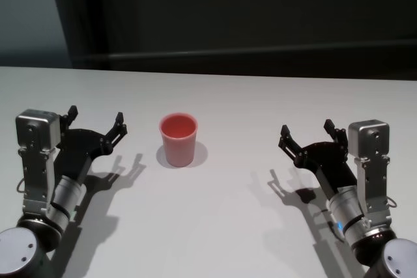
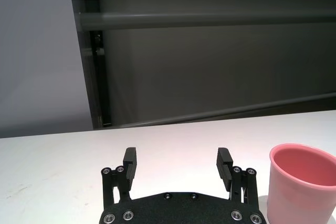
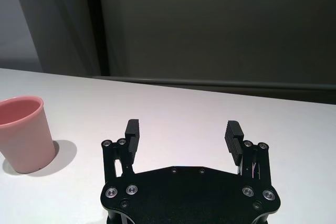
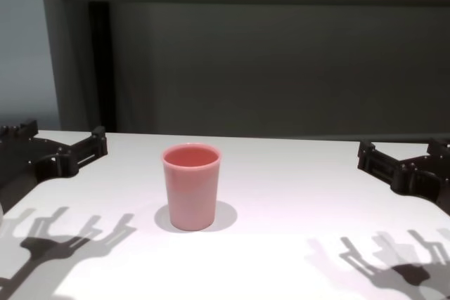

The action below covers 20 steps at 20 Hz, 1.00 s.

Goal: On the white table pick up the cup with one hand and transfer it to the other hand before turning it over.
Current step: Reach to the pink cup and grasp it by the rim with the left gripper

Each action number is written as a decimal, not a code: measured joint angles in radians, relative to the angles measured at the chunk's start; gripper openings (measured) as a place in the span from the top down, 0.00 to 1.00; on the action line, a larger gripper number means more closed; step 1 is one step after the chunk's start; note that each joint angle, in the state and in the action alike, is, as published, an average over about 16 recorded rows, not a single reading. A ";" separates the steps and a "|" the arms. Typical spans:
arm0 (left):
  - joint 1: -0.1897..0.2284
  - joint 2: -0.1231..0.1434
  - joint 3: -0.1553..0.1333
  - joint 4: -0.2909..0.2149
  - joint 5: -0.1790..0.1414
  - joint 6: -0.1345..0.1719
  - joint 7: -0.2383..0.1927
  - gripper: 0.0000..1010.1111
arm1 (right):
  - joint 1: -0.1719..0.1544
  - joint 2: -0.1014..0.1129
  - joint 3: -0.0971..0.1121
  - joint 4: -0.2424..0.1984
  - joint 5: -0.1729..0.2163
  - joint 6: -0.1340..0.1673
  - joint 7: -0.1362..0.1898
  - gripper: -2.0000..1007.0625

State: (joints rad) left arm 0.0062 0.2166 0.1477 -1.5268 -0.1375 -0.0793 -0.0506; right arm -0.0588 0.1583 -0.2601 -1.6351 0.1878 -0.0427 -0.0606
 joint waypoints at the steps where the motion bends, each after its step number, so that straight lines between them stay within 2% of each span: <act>1: 0.000 0.000 0.000 0.000 0.000 0.000 0.000 0.01 | 0.000 0.000 0.000 0.000 0.000 0.000 0.000 0.00; 7: 0.000 0.003 -0.001 -0.002 0.000 0.001 -0.011 0.01 | 0.000 0.000 0.000 0.000 0.000 0.000 0.000 0.00; 12: -0.003 0.020 -0.008 -0.016 -0.004 0.013 -0.051 0.01 | 0.000 0.000 0.000 0.000 0.000 0.000 0.000 0.00; 16: -0.010 0.050 -0.012 -0.035 0.001 0.030 -0.098 0.01 | 0.000 0.000 0.000 0.000 0.000 0.000 0.000 0.00; 20: -0.023 0.098 -0.008 -0.062 0.022 0.057 -0.161 0.01 | 0.000 0.000 0.000 0.000 0.000 0.000 0.000 0.00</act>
State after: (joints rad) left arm -0.0169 0.3144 0.1394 -1.5890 -0.1154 -0.0223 -0.2117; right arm -0.0588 0.1584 -0.2601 -1.6350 0.1878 -0.0427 -0.0606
